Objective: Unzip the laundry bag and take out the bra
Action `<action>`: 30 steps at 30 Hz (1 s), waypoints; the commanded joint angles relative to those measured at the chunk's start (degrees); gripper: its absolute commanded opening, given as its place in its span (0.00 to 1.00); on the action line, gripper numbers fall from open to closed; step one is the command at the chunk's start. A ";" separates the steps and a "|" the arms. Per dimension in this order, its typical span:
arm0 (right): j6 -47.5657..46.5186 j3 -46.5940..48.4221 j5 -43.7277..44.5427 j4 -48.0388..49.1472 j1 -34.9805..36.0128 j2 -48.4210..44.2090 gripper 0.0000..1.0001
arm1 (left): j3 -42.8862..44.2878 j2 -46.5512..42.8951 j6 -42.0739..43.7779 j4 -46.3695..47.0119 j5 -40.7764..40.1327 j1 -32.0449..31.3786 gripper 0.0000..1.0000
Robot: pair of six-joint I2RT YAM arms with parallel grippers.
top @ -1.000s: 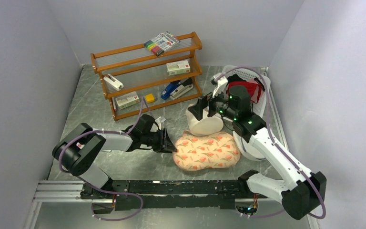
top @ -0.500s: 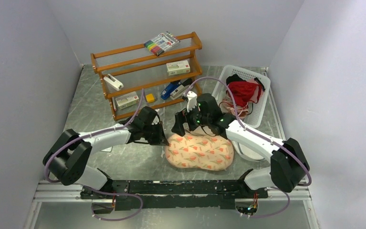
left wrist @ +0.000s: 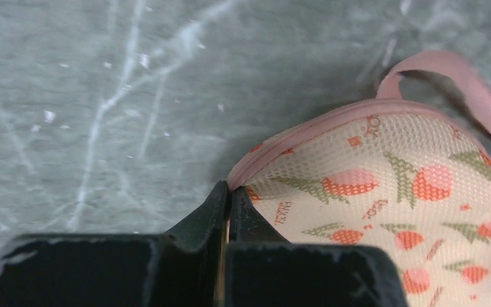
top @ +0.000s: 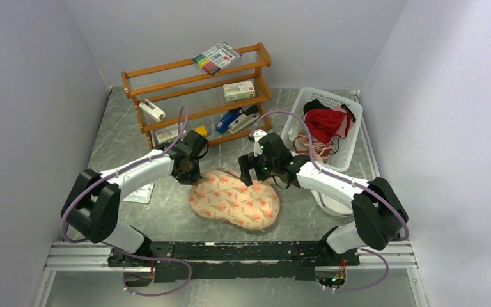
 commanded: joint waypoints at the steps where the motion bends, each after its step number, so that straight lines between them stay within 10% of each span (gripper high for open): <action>1: -1.14 0.17 8.58 -7.10 -0.12 0.89 1.00 | 4.06 1.75 1.67 -4.79 -9.25 1.81 0.07; 14: -0.27 -1.51 3.62 -3.35 0.48 -2.09 1.00 | 9.03 0.07 4.95 -8.83 -19.24 10.00 0.11; 19: 0.35 -2.24 5.29 -1.67 0.50 -4.84 1.00 | 6.57 -6.68 2.43 -8.90 -18.81 11.26 0.60; 24: 0.40 -3.01 9.11 -0.50 0.39 -8.28 1.00 | 1.87 -18.24 6.06 -0.10 -5.45 11.26 0.87; 30: 1.66 -2.95 12.49 0.50 0.26 -8.84 1.00 | -4.09 -25.67 16.85 18.27 24.01 9.98 0.94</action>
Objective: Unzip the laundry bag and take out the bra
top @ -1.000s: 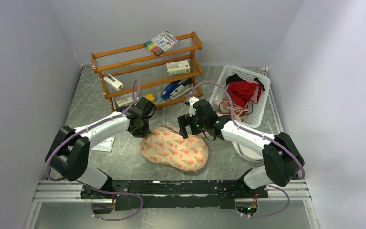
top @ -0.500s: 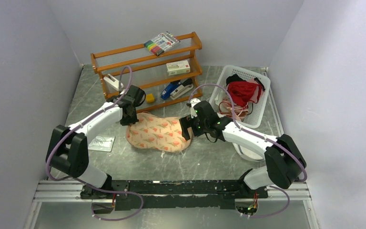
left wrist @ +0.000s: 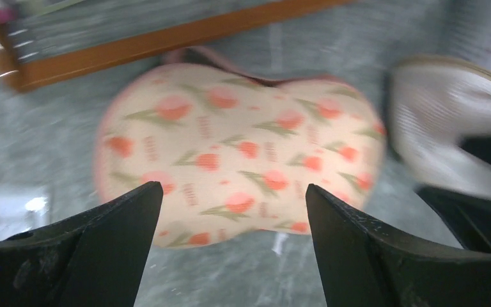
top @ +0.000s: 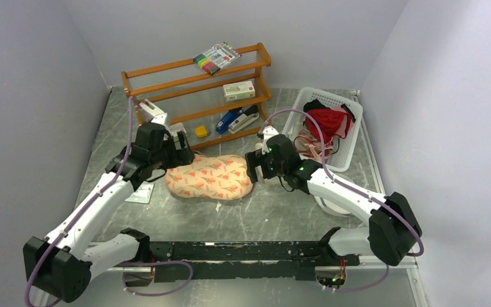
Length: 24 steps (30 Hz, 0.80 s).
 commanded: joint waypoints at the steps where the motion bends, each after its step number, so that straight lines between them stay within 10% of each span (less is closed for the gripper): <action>1: 1.71 -0.64 4.10 2.32 -0.07 -1.13 1.00 | -1.50 -0.68 9.15 14.22 23.23 -2.28 0.93; 24: 4.66 -10.62 10.75 12.27 -0.66 -18.82 1.00 | -13.83 2.39 55.53 30.95 24.17 -32.49 0.91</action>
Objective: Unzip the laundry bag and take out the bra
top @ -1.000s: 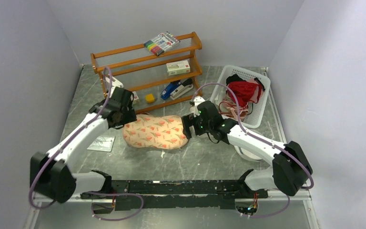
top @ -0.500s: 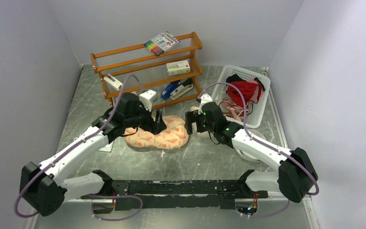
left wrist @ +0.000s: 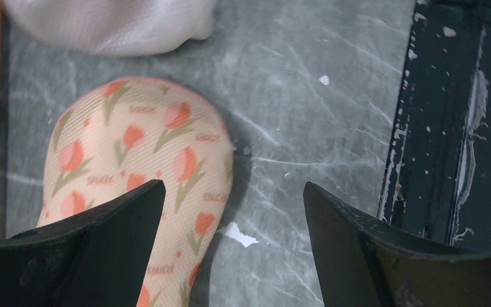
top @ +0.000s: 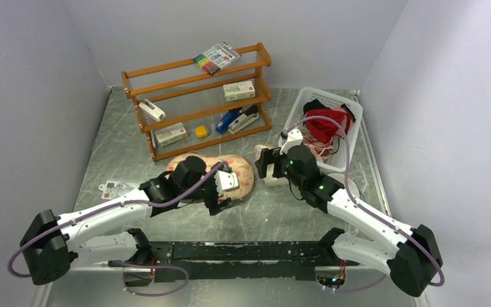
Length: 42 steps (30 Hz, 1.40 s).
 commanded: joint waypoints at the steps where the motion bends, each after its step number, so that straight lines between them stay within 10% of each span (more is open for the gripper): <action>1: -2.32 -0.62 2.46 2.63 -0.39 -3.85 1.00 | -0.95 3.98 8.76 8.45 0.47 -4.22 0.90; 27: -1.90 -1.30 1.29 3.95 -0.72 -6.97 1.00 | 3.19 25.55 11.37 10.05 -20.34 -8.26 0.63; 36: -2.48 -1.41 -1.77 2.76 -0.82 -5.66 1.00 | 10.61 30.04 6.50 0.98 -20.92 -6.81 0.10; 42: -2.71 -2.88 -4.91 1.90 -0.83 -6.26 0.99 | 10.24 25.04 2.54 -2.47 -21.44 -6.50 0.07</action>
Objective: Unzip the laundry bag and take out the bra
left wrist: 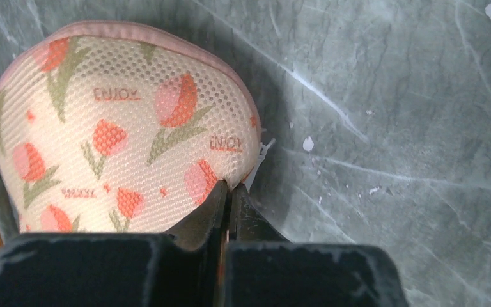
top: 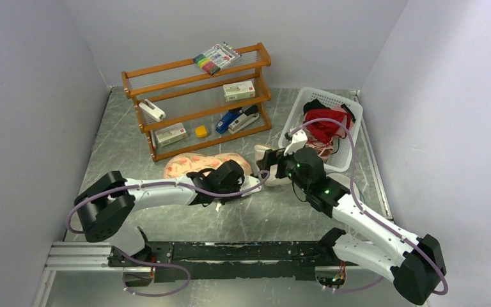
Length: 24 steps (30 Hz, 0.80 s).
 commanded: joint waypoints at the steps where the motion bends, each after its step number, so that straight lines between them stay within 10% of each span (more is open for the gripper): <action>1: -0.86 -1.35 -5.15 0.24 -0.05 -0.66 0.98 | 0.73 -5.42 -4.22 -4.83 -1.72 0.60 0.07; 12: -0.98 -2.05 -26.02 11.62 0.26 7.18 0.79 | -4.29 -19.02 -6.34 -4.11 -6.28 3.84 0.07; 24: 7.55 -8.09 -31.89 22.83 2.16 11.02 0.65 | 0.88 -16.42 -9.11 -4.63 5.91 13.10 0.07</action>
